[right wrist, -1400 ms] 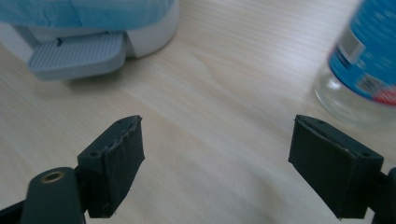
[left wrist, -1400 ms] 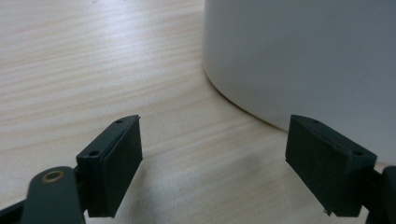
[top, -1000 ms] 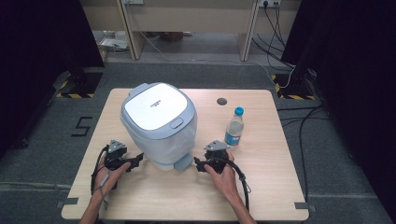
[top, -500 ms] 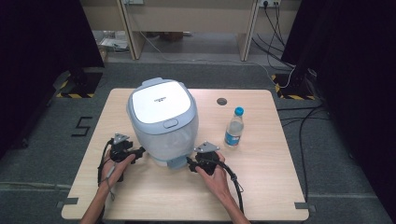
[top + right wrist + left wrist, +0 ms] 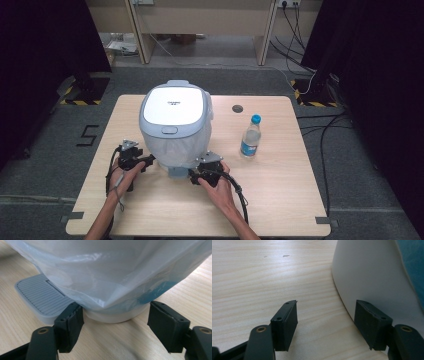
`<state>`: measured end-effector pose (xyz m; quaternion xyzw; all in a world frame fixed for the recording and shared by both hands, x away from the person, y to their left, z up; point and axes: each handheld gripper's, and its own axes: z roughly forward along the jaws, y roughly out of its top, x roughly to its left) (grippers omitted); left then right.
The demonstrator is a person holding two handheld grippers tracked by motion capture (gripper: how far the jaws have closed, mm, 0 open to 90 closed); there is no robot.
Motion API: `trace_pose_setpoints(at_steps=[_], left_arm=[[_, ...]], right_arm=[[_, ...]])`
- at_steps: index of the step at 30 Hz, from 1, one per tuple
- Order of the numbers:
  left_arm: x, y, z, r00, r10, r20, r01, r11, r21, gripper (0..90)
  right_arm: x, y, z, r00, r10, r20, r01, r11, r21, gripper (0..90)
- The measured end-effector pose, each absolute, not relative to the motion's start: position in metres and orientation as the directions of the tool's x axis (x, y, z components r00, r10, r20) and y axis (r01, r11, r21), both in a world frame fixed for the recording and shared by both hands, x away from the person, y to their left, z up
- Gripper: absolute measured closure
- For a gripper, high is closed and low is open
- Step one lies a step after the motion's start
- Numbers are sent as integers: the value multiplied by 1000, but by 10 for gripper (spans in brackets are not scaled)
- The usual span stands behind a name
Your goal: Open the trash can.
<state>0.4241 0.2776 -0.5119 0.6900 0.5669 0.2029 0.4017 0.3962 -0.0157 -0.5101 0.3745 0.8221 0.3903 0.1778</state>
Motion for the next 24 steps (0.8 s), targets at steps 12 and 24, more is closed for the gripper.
trace_pose_setpoints(at_steps=[12, 24], left_arm=[[423, 284, -514, 281, 937, -207, 617, -11, 787, 258], [405, 284, -495, 306, 934, -182, 576, -30, 817, 212]], right_arm=[[398, -15, -511, -657, 754, 12, 476, 402, 782, 255], [397, -23, -502, -653, 758, 8, 456, 385, 802, 142]])
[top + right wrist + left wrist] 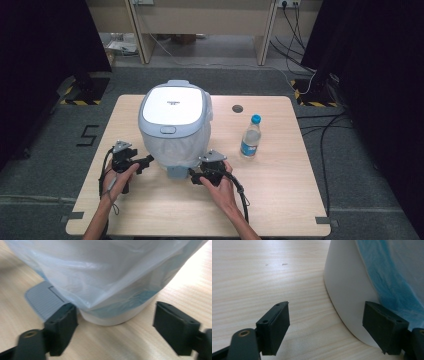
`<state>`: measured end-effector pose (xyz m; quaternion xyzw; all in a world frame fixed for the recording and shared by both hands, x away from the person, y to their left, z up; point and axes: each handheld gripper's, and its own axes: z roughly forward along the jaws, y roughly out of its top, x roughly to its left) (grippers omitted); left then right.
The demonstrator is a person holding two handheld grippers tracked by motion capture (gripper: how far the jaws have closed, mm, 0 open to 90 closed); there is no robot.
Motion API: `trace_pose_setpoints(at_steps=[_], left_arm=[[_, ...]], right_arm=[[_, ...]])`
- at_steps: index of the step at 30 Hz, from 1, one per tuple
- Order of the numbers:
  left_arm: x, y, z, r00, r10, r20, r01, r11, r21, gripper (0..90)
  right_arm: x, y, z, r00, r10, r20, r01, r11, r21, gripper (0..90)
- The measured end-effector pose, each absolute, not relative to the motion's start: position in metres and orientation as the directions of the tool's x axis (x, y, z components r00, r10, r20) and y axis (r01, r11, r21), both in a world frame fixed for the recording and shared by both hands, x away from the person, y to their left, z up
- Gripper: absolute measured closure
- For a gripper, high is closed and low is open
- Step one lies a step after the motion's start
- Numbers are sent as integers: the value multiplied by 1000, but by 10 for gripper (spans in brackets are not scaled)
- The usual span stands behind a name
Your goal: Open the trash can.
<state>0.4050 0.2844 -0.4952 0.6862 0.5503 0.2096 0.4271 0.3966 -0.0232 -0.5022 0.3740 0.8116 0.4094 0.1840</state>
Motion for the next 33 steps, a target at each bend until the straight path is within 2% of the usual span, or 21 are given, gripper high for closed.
trace_pose_setpoints(at_steps=[3, 8, 18, 23, 25, 33], left_arm=[[407, 285, -496, 303, 933, -193, 580, -21, 814, 213], [407, 283, -499, 311, 930, -195, 588, -27, 808, 208], [397, 279, -487, 339, 920, -196, 564, -32, 825, 197], [390, 276, -483, 358, 913, -195, 555, -40, 831, 193], [384, 274, -478, 372, 907, -196, 549, -45, 835, 190], [371, 265, -464, 421, 887, -188, 524, -69, 849, 204]], right_arm=[[401, -25, -505, -645, 763, 47, 478, 355, 803, 140], [410, -21, -503, -650, 760, 6, 457, 384, 802, 148], [422, -20, -507, -641, 766, 48, 480, 352, 804, 131], [425, -20, -509, -633, 771, 66, 485, 329, 810, 166], [424, -24, -509, -630, 773, 73, 485, 318, 814, 196], [406, -44, -502, -642, 763, 75, 494, 337, 802, 177]])
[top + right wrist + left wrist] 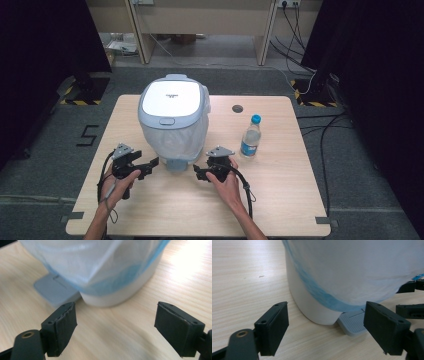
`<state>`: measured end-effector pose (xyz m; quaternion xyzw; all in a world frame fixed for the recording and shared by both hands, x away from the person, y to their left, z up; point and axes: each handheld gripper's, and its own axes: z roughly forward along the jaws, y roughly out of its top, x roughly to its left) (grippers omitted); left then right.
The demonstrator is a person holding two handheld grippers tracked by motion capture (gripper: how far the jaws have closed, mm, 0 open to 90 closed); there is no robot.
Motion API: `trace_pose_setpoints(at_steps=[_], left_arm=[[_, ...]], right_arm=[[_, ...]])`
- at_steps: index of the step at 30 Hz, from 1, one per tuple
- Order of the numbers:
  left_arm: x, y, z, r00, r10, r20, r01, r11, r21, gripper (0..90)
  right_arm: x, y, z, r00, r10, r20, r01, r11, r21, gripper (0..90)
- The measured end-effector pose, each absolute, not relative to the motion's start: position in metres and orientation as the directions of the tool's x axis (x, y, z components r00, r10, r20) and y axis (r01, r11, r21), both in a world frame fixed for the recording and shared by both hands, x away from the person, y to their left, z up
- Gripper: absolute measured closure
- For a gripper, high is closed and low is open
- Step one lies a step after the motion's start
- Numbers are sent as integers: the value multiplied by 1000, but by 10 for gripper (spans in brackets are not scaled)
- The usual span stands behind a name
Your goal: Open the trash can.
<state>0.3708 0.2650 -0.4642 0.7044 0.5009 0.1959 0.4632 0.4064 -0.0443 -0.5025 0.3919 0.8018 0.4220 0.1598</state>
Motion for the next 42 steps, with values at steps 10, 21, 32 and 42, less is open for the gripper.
trace_pose_setpoints(at_steps=[10, 21, 32, 42], left_arm=[[359, 254, -451, 491, 859, -145, 482, -130, 866, 159], [344, 261, -427, 486, 861, -150, 404, -69, 912, 730], [328, 274, -402, 484, 864, -140, 352, -46, 935, 893], [325, 267, -373, 540, 831, -134, 303, -43, 952, 895]], right_arm=[[391, -82, -506, -606, 795, 39, 518, 357, 777, 158], [383, -117, -515, -557, 831, 18, 557, 357, 749, 170], [382, -134, -517, -536, 844, -4, 565, 362, 742, 181], [382, -137, -518, -531, 847, -10, 580, 373, 724, 164]])
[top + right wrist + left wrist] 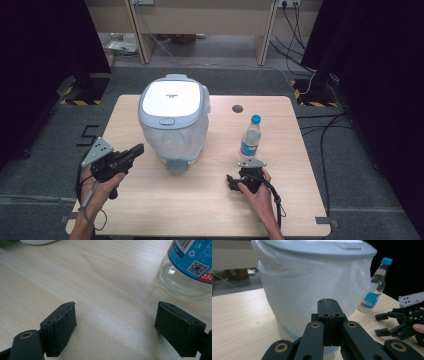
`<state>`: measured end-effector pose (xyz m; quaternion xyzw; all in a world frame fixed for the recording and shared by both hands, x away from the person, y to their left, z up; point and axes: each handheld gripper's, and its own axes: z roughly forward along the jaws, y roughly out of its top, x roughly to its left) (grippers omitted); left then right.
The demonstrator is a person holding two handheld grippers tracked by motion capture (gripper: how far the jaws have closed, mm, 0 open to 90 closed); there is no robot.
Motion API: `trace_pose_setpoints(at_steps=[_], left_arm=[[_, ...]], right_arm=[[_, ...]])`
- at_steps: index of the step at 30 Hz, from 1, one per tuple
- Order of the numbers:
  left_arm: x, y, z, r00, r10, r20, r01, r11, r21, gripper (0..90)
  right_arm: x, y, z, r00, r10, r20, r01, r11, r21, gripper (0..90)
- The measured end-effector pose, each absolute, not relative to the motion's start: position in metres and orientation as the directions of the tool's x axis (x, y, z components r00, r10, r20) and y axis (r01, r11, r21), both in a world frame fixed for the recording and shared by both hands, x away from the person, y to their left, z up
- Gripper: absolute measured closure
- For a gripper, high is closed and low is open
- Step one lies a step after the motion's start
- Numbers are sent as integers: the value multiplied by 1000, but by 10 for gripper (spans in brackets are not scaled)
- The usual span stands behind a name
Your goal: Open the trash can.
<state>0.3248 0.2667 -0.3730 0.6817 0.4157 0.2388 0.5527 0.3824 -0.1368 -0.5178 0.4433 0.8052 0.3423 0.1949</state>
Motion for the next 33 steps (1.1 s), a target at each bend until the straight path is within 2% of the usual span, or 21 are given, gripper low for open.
trace_pose_setpoints(at_steps=[6, 16, 25, 33], left_arm=[[324, 258, -352, 588, 796, -145, 260, -17, 965, 895], [336, 247, -329, 616, 781, -102, 220, -47, 974, 895], [354, 229, -316, 635, 769, -79, 201, -66, 977, 895], [376, 218, -321, 623, 779, -76, 219, -80, 972, 895]], right_arm=[[383, -136, -518, -539, 842, -10, 580, 380, 721, 146], [383, -136, -518, -541, 841, -10, 579, 381, 720, 142], [384, -137, -518, -545, 838, -10, 577, 384, 721, 138], [384, -137, -518, -545, 839, -6, 580, 382, 720, 136]])
